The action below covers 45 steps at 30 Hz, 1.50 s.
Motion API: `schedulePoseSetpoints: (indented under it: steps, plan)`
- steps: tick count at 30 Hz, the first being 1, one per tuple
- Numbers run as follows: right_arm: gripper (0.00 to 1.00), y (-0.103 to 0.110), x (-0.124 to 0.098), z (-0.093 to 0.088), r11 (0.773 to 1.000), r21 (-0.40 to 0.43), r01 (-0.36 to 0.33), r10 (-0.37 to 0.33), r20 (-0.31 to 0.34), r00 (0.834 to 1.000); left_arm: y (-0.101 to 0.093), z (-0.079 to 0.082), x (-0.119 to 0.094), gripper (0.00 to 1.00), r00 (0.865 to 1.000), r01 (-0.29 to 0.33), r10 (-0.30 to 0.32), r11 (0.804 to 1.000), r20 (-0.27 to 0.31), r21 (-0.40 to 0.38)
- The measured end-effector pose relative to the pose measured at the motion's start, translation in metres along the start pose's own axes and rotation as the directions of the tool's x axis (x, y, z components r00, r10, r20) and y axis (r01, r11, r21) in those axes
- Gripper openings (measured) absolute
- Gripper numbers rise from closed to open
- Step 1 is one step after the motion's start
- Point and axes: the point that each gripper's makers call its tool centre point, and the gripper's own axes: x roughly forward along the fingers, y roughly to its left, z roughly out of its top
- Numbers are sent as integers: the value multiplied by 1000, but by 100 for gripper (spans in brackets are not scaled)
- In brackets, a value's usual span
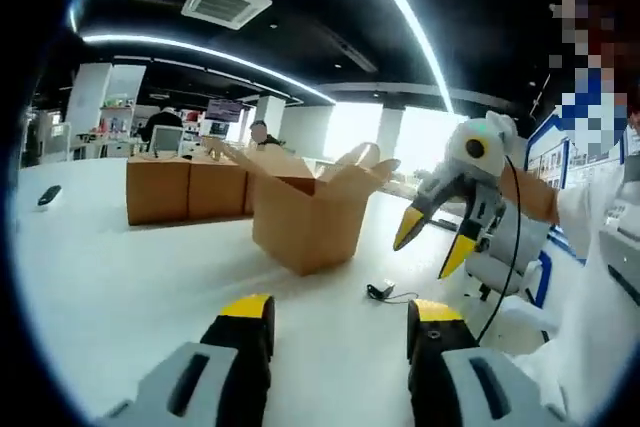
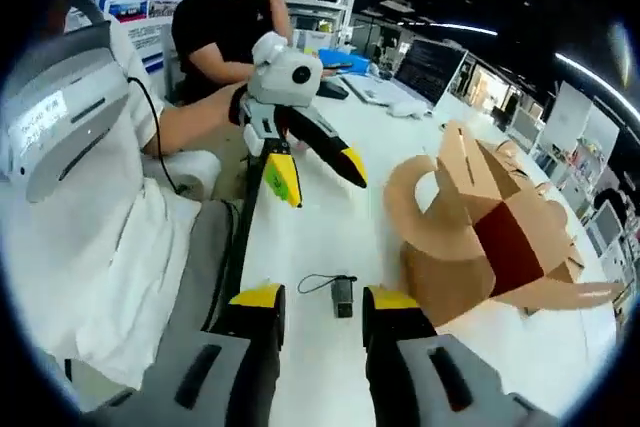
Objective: Pick up one paper box from the group, open the paper box, and remove the item inside
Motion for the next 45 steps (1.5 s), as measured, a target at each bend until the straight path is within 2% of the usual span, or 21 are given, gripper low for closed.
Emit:
schedulePoseSetpoints:
  steps: [2, 5, 10, 11, 14, 16, 17, 18, 19, 20, 22, 24, 26, 28, 31, 33, 34, 35, 37, 41, 45]
  plan:
    - [33, -2, -6, -1, 999, 4, 41, -41, 32, 999, -1, 8, -4, 54, 1000, -8, 8, 1000, 8, 9]
    - [35, -5, -22, -1, 992, 82, 97, -107, 130, 986, -2, 18, -9, 54, 1000, -22, 21, 999, 20, 27]
    - [35, -18, -45, -5, 964, 166, 206, -235, 184, 954, -8, 36, -14, 54, 998, -36, 34, 998, 44, 52]
    - [35, -20, -50, -3, 958, 178, 224, -258, 203, 945, -9, 40, -14, 54, 998, -37, 35, 998, 47, 56]
    - [35, -31, -77, 7, 918, 262, 296, -366, 282, 887, -13, 46, -14, 54, 998, -38, 35, 997, 46, 64]
    - [35, -36, -88, 9, 899, 276, 340, -414, 283, 865, -14, 50, -14, 54, 998, -43, 40, 997, 48, 64]
    - [34, -40, -97, 15, 877, 310, 367, -459, 317, 830, -13, 52, -15, 53, 998, -45, 42, 997, 51, 64]
    - [34, -41, -100, 15, 864, 349, 363, -473, 314, 823, -13, 55, -15, 53, 998, -51, 48, 997, 52, 57]
    - [34, -41, -100, 11, 856, 365, 365, -477, 289, 830, -13, 58, -16, 52, 997, -59, 56, 997, 57, 56]
    - [34, -43, -103, 11, 857, 328, 399, -489, 271, 829, -13, 61, -18, 52, 996, -67, 64, 996, 64, 58]
    - [33, -50, -109, 14, 830, 346, 438, -534, 266, 802, -12, 69, -22, 52, 993, -81, 75, 995, 90, 61]
    - [33, -52, -111, 19, 814, 375, 443, -553, 268, 789, -14, 76, -27, 51, 991, -83, 77, 995, 112, 55]
    - [33, -55, -116, 23, 784, 431, 447, -590, 292, 753, -15, 81, -35, 51, 987, -99, 90, 993, 130, 64]
    - [32, -55, -119, 25, 769, 473, 431, -606, 321, 728, -17, 84, -39, 51, 985, -104, 94, 993, 142, 59]
    - [32, -54, -119, 19, 758, 488, 432, -615, 317, 722, -20, 85, -47, 51, 982, -115, 105, 992, 154, 58]
    - [32, -47, -117, 15, 775, 446, 448, -599, 290, 747, -20, 88, -53, 51, 979, -130, 118, 990, 169, 61]
    - [32, -47, -118, 16, 774, 446, 450, -601, 293, 743, -20, 89, -54, 51, 978, -131, 119, 990, 170, 61]
    - [32, -47, -124, 22, 762, 463, 452, -616, 306, 726, -20, 93, -57, 51, 975, -139, 126, 989, 182, 59]
    - [32, -44, -125, 27, 766, 453, 456, -615, 314, 723, -21, 99, -60, 51, 970, -152, 138, 987, 201, 55]
    - [31, -37, -117, 26, 775, 445, 448, -602, 305, 738, -25, 105, -63, 51, 964, -169, 154, 984, 218, 55]
    - [30, -37, -116, 22, 763, 466, 448, -611, 291, 736, -31, 107, -65, 51, 962, -172, 155, 983, 225, 58]
